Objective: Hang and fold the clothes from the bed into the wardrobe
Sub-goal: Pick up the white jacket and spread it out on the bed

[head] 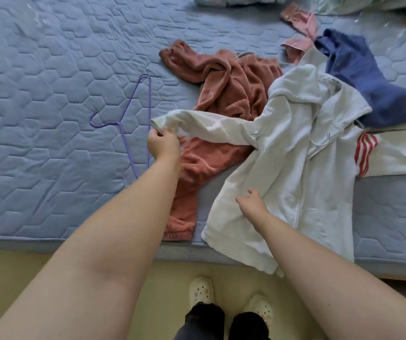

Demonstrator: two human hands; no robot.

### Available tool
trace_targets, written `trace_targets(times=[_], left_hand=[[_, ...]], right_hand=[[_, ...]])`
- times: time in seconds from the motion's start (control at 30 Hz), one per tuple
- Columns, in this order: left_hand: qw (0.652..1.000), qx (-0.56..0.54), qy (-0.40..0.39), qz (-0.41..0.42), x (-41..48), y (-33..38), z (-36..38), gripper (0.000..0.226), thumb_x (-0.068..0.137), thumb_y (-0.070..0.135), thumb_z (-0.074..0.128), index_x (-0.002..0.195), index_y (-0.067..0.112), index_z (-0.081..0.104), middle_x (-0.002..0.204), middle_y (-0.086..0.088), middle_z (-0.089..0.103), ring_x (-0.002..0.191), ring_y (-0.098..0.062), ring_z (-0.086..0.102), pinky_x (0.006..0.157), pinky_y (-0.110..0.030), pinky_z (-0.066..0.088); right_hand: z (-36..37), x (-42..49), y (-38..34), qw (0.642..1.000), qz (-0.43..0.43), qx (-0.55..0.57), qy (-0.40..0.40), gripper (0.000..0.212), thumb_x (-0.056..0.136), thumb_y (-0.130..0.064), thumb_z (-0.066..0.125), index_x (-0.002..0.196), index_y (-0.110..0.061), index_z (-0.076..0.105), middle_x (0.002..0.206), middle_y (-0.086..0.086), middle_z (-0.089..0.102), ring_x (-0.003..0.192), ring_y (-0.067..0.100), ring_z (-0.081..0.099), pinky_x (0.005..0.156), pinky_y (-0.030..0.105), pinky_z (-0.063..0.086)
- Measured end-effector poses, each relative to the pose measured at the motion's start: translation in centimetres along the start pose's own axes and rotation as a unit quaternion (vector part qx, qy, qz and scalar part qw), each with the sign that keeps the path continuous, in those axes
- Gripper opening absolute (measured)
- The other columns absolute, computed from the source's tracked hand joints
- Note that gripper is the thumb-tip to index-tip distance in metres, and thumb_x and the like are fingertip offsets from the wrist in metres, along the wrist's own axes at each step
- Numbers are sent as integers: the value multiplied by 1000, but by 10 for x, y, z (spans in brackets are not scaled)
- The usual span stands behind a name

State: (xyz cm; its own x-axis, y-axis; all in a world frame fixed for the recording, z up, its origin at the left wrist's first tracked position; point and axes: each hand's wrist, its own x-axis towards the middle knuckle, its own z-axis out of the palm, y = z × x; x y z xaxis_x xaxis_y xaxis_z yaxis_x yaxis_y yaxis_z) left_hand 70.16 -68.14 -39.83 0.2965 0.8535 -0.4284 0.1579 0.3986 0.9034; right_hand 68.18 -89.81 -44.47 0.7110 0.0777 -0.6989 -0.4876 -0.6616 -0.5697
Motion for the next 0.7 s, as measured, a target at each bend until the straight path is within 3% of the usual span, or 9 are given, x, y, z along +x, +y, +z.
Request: trace_targets(times=[0.07, 0.1, 0.17, 0.23, 0.27, 0.33, 0.43, 0.5, 0.7], left_hand=[[976, -214, -6, -37, 16, 45, 6, 26, 91, -13, 37, 92, 8, 53, 72, -4, 53, 58, -13, 53, 54, -24, 52], [967, -247, -39, -50, 18, 57, 5, 30, 91, -13, 37, 105, 9, 52, 71, -2, 52, 61, -11, 48, 58, -22, 47], [973, -166, -134, -83, 13, 58, 0, 48, 94, -4, 39, 137, 18, 37, 75, 3, 58, 73, -14, 47, 78, -27, 39], [967, -42, -218, -125, -5, 35, -5, 63, 95, 6, 45, 150, 24, 20, 110, 4, 62, 104, -21, 53, 98, -35, 36], [959, -16, -241, -148, -15, 19, -6, 67, 95, 9, 48, 151, 28, 16, 133, 0, 51, 121, -24, 48, 105, -39, 33], [946, -8, -265, -186, -36, -13, -6, 72, 95, 8, 48, 151, 35, 12, 152, 0, 31, 134, -22, 38, 107, -41, 27], [924, 75, -298, -228, -50, -61, -2, 66, 95, 10, 49, 151, 30, 19, 151, -3, 34, 135, -22, 38, 106, -40, 28], [908, 147, -318, -228, -55, -89, -1, 61, 95, 9, 49, 150, 22, 26, 148, -7, 37, 133, -25, 39, 104, -38, 33], [811, 482, -322, -84, -58, -164, 7, 84, 84, 23, 66, 151, 16, 17, 152, -8, 30, 137, -30, 33, 110, -40, 33]], right_hand=[[0, -1, -21, 1000, -24, -10, 11, 56, 93, -14, 51, 144, -5, 30, 103, 10, 49, 91, 21, 48, 76, 25, 37], [-1, -1, -28, 999, -35, -17, 15, 57, 93, -15, 52, 144, -5, 30, 103, 9, 48, 91, 21, 48, 77, 25, 37], [-4, -2, -35, 999, -47, -14, 19, 58, 93, -16, 52, 145, -7, 29, 104, 8, 48, 92, 20, 48, 76, 24, 36], [-7, -3, -32, 999, -49, -11, 17, 59, 93, -17, 52, 146, -7, 28, 108, 8, 49, 95, 21, 50, 79, 24, 36], [-9, -3, -28, 999, -47, -18, 17, 59, 94, -18, 52, 146, -7, 28, 114, 10, 51, 101, 23, 52, 84, 25, 37], [-14, -1, -16, 999, -37, -28, 14, 58, 94, -20, 51, 146, -7, 27, 133, 13, 47, 112, 26, 50, 89, 27, 37], [-23, 8, 7, 999, -17, -32, 2, 59, 93, -21, 50, 146, -10, 25, 132, 11, 47, 99, 20, 48, 82, 25, 34], [-32, 17, 23, 999, -2, -39, 0, 60, 92, -21, 50, 146, -11, 26, 136, 11, 45, 111, 24, 50, 86, 27, 36], [-69, 61, 74, 992, 58, -68, 89, 59, 89, -18, 54, 143, -6, 32, 146, 16, 36, 131, 32, 39, 107, 33, 33]])
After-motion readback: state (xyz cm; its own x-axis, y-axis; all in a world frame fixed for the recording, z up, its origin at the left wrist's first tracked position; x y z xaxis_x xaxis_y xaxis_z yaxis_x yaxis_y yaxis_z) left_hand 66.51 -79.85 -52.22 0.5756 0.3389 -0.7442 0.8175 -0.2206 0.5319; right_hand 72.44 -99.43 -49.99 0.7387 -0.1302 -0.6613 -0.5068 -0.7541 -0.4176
